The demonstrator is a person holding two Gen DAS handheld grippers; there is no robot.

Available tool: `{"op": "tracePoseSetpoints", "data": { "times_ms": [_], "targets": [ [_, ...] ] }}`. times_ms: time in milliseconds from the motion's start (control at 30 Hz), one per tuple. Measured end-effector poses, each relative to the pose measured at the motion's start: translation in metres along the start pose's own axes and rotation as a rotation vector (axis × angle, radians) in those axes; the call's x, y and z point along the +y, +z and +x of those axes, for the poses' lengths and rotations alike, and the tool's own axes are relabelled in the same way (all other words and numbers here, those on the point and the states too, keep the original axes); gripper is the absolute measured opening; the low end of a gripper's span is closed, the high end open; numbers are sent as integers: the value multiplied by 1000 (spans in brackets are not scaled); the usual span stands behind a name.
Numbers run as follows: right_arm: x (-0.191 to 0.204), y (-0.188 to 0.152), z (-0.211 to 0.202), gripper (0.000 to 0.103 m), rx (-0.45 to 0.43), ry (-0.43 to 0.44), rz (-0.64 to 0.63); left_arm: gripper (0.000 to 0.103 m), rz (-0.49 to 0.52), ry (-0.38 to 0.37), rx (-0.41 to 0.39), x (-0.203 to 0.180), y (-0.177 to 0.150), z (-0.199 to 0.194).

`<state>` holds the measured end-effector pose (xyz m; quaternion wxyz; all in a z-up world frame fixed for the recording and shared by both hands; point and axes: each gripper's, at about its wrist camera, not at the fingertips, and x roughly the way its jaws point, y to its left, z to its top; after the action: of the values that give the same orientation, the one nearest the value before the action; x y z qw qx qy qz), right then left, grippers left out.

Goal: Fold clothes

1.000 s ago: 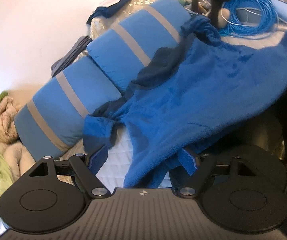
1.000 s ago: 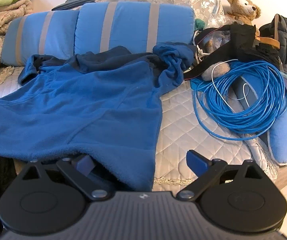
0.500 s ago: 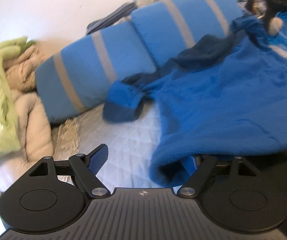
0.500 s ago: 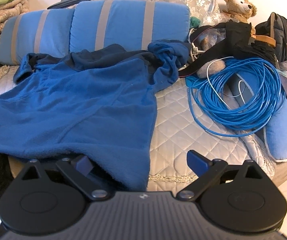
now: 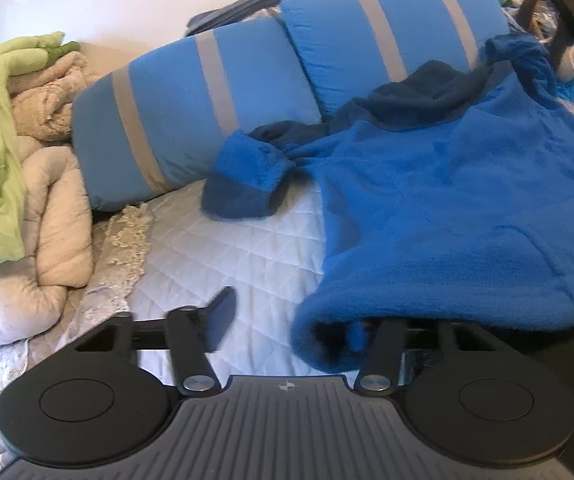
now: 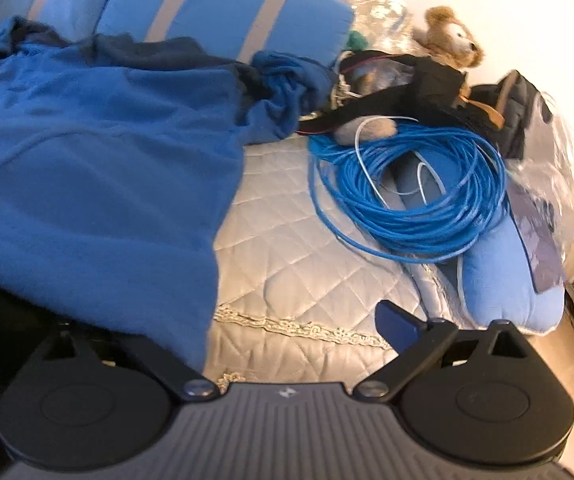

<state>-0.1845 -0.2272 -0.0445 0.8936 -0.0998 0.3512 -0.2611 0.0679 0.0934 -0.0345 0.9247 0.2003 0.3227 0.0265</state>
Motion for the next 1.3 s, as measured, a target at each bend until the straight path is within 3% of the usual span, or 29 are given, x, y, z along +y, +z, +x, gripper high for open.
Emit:
{"op": "tracePoseSetpoints", "data": {
  "times_ms": [67, 233, 333, 467, 567, 600, 900, 1133, 1300],
  "targets": [
    [-6, -1, 2, 100, 7, 24, 40, 30, 54, -1, 0, -5, 1, -1],
    [-13, 13, -9, 88, -25, 10, -18, 29, 206, 54, -26, -14, 8, -17],
    [-22, 30, -24, 82, -70, -6, -62, 23, 330, 83, -44, -22, 10, -28],
    [-23, 49, -41, 58, -94, 47, -175, 15, 487, 104, -55, -32, 9, -39],
    [-16, 56, -50, 35, -103, 90, -301, 15, 551, 115, -68, -33, 8, -49],
    [-16, 58, -53, 32, -109, 96, -329, 14, 564, 115, -70, -32, 8, -52],
    [-31, 82, -63, 27, -113, 182, -386, 14, 705, 74, -47, -33, -1, -49],
    [-16, 59, -39, 29, -23, 274, -492, 14, 773, -39, 44, -41, -28, -23],
    [-9, 42, -31, 35, 21, 310, -496, 16, 744, -64, 35, -35, -32, -21]
  ]
}}
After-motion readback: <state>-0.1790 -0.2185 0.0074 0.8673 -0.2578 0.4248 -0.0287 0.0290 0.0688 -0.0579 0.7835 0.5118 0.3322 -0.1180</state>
